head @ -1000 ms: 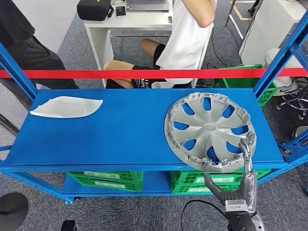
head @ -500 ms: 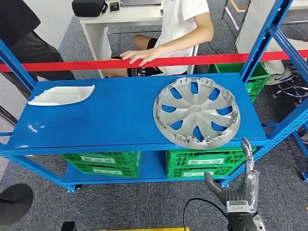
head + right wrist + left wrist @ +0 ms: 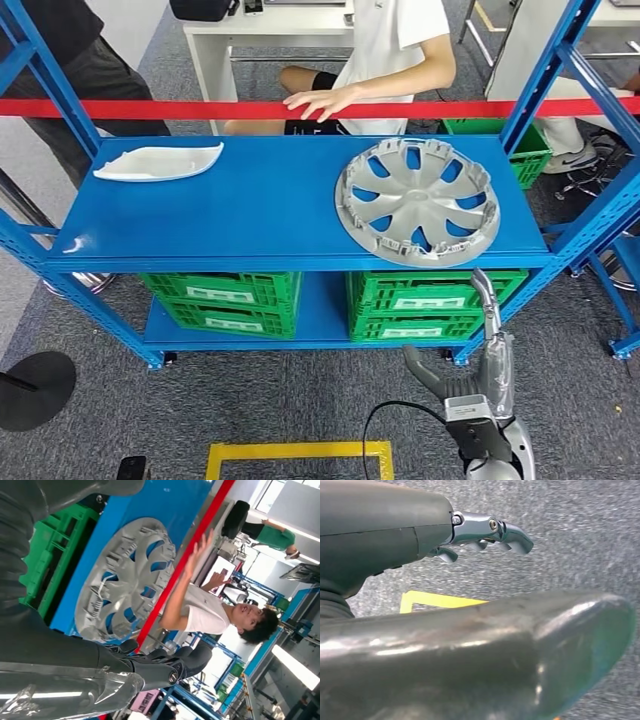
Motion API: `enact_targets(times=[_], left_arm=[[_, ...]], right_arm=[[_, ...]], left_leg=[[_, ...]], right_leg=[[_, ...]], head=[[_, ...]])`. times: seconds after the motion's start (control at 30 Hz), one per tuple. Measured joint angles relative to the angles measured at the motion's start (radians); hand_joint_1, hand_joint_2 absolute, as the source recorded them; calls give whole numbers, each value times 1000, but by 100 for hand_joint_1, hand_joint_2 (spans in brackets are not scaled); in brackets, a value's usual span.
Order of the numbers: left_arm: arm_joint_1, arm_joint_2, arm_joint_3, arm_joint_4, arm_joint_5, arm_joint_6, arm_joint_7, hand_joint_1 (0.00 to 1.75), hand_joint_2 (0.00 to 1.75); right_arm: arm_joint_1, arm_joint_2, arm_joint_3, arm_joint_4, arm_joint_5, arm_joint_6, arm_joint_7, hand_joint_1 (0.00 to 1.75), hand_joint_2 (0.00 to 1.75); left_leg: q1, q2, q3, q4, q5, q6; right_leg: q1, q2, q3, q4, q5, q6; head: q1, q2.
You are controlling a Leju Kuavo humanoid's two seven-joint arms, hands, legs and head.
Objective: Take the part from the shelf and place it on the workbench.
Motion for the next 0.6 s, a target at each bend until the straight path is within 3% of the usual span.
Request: enact_targets(times=[0.03,0.1,0.13,0.17,0.23,0.3,0.37,0.4,0.43,0.47,0.5,0.53,0.6], left_arm=[[1,-2,1,0,-1,0,-2,0,0],[1,-6,3,0,-2,0,-8,0,0],[1,-7,4,0,-2,-1,-11,0,0],[1,-8,6,0,-2,-3,-13,0,0],[2,-8,11,0,-1,-8,-16,0,0],[5,-8,16,0,-2,-15,-15,0,0],[6,-9,19,0,-8,-21,-12,0,0],[6,-9,20,0,-10,-25,-11,0,0],[6,-9,20,0,-13,-29,-11,0,0],[5,-8,21,0,-16,-32,-13,0,0],[4,-8,22,0,-21,-34,-14,0,0],[3,-8,22,0,-27,-36,-16,0,0],[-3,-10,22,0,-39,-40,-18,0,0]], right_arm=[[-8,-6,5,8,-6,-4,0,0,175],[-22,-18,10,19,-27,-12,-5,0,175],[-28,-23,10,22,-40,-14,-8,0,175],[-32,-27,10,25,-54,-16,-11,0,175],[-36,-35,10,30,-61,-15,-5,0,175],[-38,-47,10,34,-29,-10,15,0,175],[-45,-68,11,43,38,-5,46,0,175],[-53,-82,14,54,80,-4,66,0,175],[-67,-98,20,69,121,-1,87,0,175],[-85,-114,29,88,158,1,107,0,175],[-108,-129,39,109,187,4,126,0,175],[-133,-144,50,130,209,6,144,0,175],[-194,-171,78,176,245,9,181,0,175]], left_leg=[[0,0,-13,2,11,-4],[-3,-2,-28,10,26,-13],[-3,-2,-31,13,33,-19],[-2,-3,-32,15,39,-25],[2,-3,-36,18,40,-38],[4,-4,-61,78,-21,-49],[6,-4,-109,208,-113,-58],[6,-4,-128,266,-137,-61],[6,-4,-132,295,-140,-62],[6,-4,-118,288,-125,-61],[6,-4,-84,242,-97,-59],[6,-4,-38,172,-68,-57],[4,-5,36,50,-38,-49]], right_leg=[[0,0,52,-60,16,-3],[2,0,163,-213,-17,-12],[5,0,197,-266,-43,-19],[8,0,210,-292,-55,-27],[8,-1,199,-292,-46,-46],[4,-3,185,-293,-29,-61],[3,-3,167,-292,-12,-65],[3,-3,158,-291,-4,-65],[3,-2,148,-290,3,-64],[3,-2,140,-289,9,-62],[3,-1,135,-287,13,-59],[2,0,131,-286,16,-55],[5,0,125,-283,21,-46]], head=[[0,0],[0,0],[-1,0],[-1,0],[-2,0],[-8,0],[-15,0],[-16,0],[-16,0],[-16,0],[-16,0],[-16,0],[-16,0]])
